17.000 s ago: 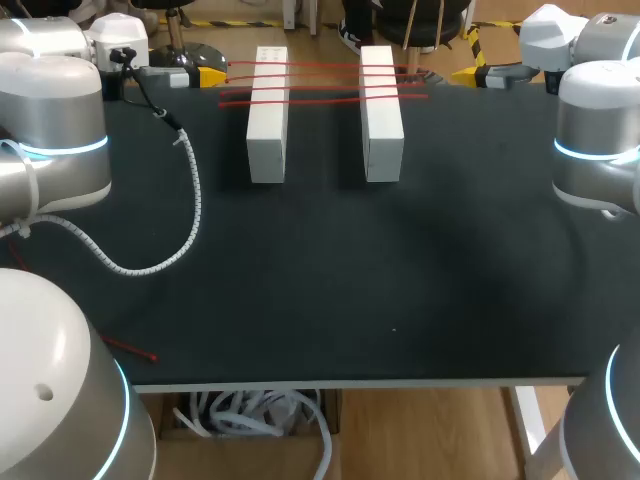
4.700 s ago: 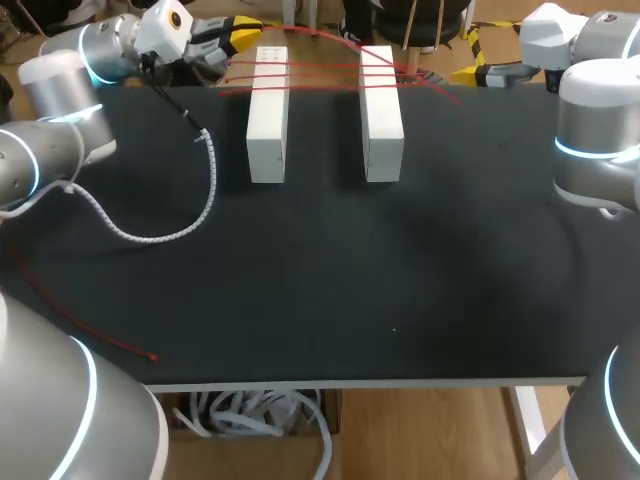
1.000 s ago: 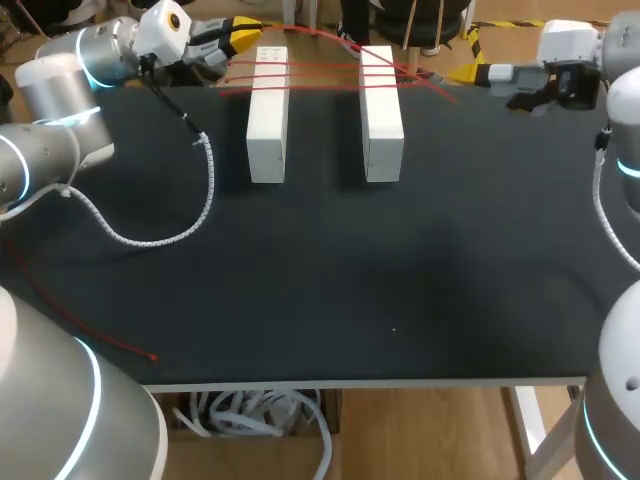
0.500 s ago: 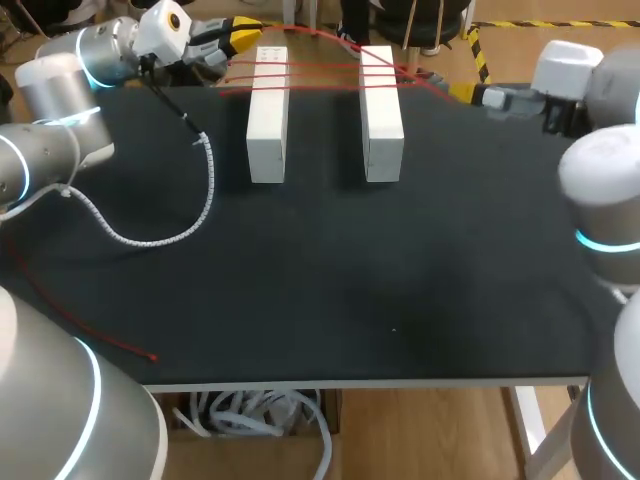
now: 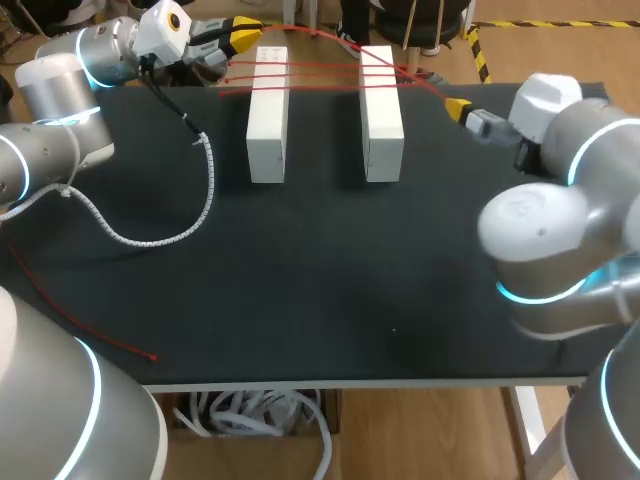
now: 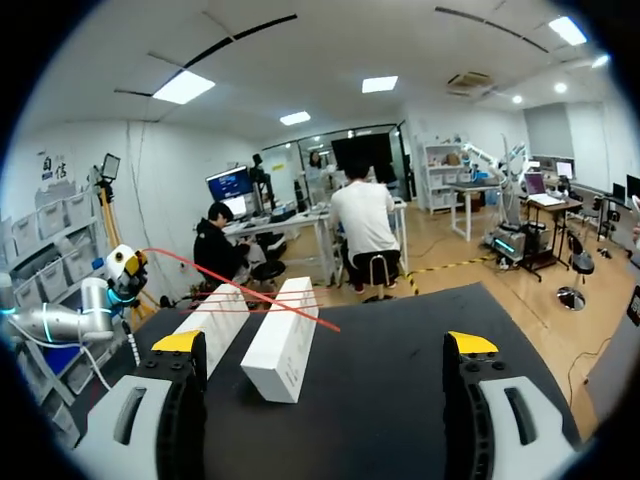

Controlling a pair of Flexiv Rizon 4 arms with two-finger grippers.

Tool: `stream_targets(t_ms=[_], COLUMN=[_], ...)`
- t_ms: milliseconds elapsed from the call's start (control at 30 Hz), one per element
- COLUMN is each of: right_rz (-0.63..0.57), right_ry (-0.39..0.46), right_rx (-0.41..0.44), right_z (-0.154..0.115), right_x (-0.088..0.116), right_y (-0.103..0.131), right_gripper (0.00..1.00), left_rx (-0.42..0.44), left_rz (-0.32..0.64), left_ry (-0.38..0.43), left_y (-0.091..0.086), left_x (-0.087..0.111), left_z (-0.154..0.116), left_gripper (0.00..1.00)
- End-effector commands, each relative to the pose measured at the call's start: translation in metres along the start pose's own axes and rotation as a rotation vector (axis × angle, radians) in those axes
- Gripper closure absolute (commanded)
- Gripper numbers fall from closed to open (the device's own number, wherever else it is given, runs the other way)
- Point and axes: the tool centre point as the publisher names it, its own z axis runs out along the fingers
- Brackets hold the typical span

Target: Grab the tape and strap the tape.

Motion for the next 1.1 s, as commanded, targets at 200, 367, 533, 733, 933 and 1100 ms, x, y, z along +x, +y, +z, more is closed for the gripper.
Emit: stream_targets(t_ms=[200,367,533,733,933,1100], right_rz=[-0.097,-0.097,-0.097,-0.097,-0.097,-0.041], right_ry=[-0.341,-0.341,-0.341,-0.341,-0.341,-0.333], right_rx=[-0.405,-0.405,-0.405,-0.405,-0.405,-0.314], right_z=[0.0089,0.0089,0.0089,0.0089,0.0089,0.0072], right_x=[0.0099,0.0099,0.0099,0.0099,0.0099,0.0105], right_y=[-0.0138,-0.0138,-0.0138,-0.0138,-0.0138,-0.0119], right_gripper=[0.0,0.0,0.0,0.0,0.0,0.0], left_rx=[-0.006,-0.006,-0.006,-0.006,-0.006,-0.006], left_rz=[0.002,0.002,0.002,0.002,0.002,0.002], left_ry=[-0.008,-0.008,-0.008,-0.008,-0.008,-0.008], left_y=[-0.0019,-0.0019,-0.0019,-0.0019,-0.0019,-0.0019], left_x=[0.0025,0.0025,0.0025,0.0025,0.0025,0.0025], left_z=[0.0022,0.0022,0.0022,0.0022,0.0022,0.0022], left_gripper=[1.0,1.0,1.0,1.0,1.0,1.0])
